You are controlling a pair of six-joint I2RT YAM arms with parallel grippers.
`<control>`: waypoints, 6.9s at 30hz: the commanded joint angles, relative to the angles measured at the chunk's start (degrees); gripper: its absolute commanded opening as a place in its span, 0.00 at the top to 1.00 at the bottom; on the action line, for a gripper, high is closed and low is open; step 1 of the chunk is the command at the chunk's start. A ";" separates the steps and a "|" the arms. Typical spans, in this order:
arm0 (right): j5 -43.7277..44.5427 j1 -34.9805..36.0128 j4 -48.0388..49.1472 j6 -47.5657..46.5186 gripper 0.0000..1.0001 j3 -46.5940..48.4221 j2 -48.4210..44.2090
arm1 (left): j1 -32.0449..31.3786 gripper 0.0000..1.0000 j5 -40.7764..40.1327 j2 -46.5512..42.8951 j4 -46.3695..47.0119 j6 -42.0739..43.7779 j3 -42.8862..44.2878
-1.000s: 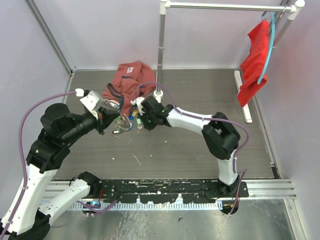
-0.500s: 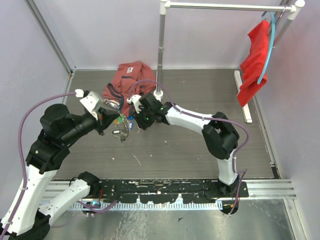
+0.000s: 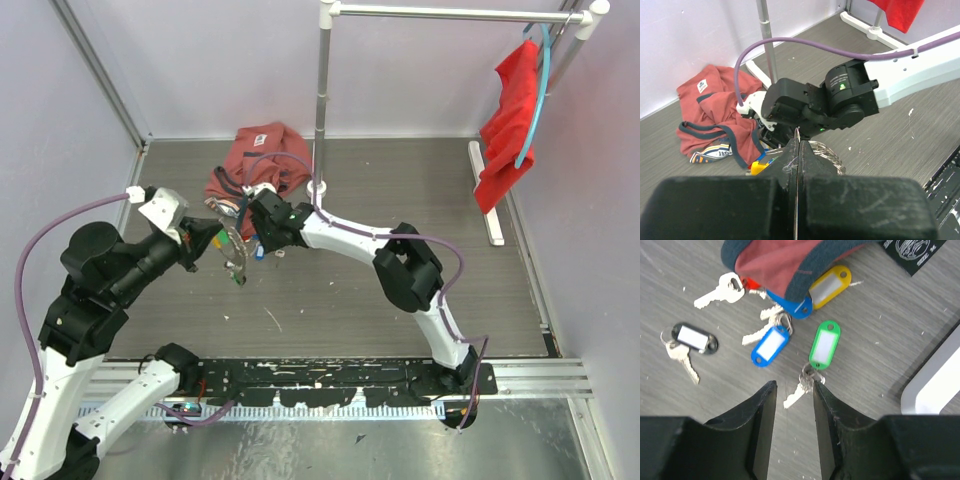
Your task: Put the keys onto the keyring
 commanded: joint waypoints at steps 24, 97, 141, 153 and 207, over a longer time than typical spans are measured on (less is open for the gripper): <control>11.25 2.87 -9.47 1.36 0.67 14.78 10.86 | 0.17 1.00 -0.69 0.02 3.46 0.00 1.30; -42.98 -10.57 -5.59 -24.48 0.99 -26.24 -65.02 | -15.30 1.00 8.30 11.13 10.45 -3.74 -1.91; -58.56 -10.57 6.20 -16.13 0.99 -21.38 -68.66 | -25.74 1.00 24.00 14.96 23.64 6.77 3.63; -57.87 -10.59 7.88 -15.95 0.99 -22.19 -68.63 | -25.70 1.00 23.17 15.44 24.07 6.23 3.00; -51.31 -10.64 5.47 -23.17 0.63 -20.37 -72.15 | -26.22 1.00 22.51 13.39 38.18 -3.76 -2.76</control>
